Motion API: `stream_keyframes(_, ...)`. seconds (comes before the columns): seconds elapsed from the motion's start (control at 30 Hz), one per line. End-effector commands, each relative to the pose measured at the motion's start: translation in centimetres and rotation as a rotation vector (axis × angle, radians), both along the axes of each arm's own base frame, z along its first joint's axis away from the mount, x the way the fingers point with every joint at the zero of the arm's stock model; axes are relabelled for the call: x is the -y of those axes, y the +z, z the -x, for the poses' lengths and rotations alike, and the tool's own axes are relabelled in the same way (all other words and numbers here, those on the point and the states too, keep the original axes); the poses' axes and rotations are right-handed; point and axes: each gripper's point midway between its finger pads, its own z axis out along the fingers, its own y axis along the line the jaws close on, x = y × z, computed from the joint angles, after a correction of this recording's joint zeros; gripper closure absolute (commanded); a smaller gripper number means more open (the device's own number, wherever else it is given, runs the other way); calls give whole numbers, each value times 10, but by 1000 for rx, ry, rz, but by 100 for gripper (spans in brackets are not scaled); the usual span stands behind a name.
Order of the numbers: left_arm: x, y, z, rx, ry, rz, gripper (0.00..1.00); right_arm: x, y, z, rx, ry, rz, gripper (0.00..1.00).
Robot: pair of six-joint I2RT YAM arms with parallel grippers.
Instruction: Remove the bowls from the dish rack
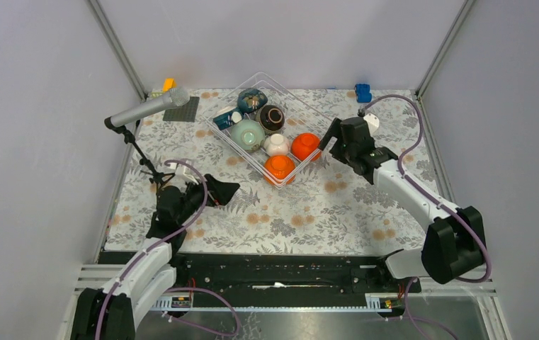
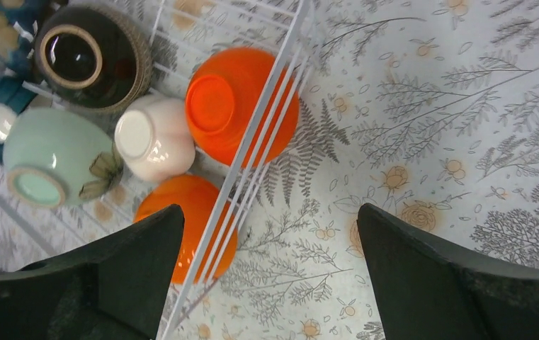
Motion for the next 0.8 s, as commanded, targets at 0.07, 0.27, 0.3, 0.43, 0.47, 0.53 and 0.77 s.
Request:
stream_keyframes(0.07,-17,12,-5,72,108,-27,1,55,40,-8,2,-336,204,0)
stream_keyframes(0.27,-26,17,-4,96,159,-27,1,35,40,-14,-1,-145,229,0)
stream_keyframes(0.3,-26,18,-4,98,163,-26,1,27,39,-16,-6,-122,202,2)
stream_keyframes(0.43,-26,18,-4,94,164,-26,1,3,25,-22,-75,-78,120,5)
stream_keyframes(0.47,-26,18,-4,93,163,-26,1,-3,21,-24,-92,-68,100,5)
stream_keyframes(0.53,-26,17,-5,91,164,-27,1,-16,14,-28,-122,-47,68,5)
stream_keyframes(0.77,-27,18,-5,92,167,-31,1,-40,-9,-39,-197,-48,60,14)
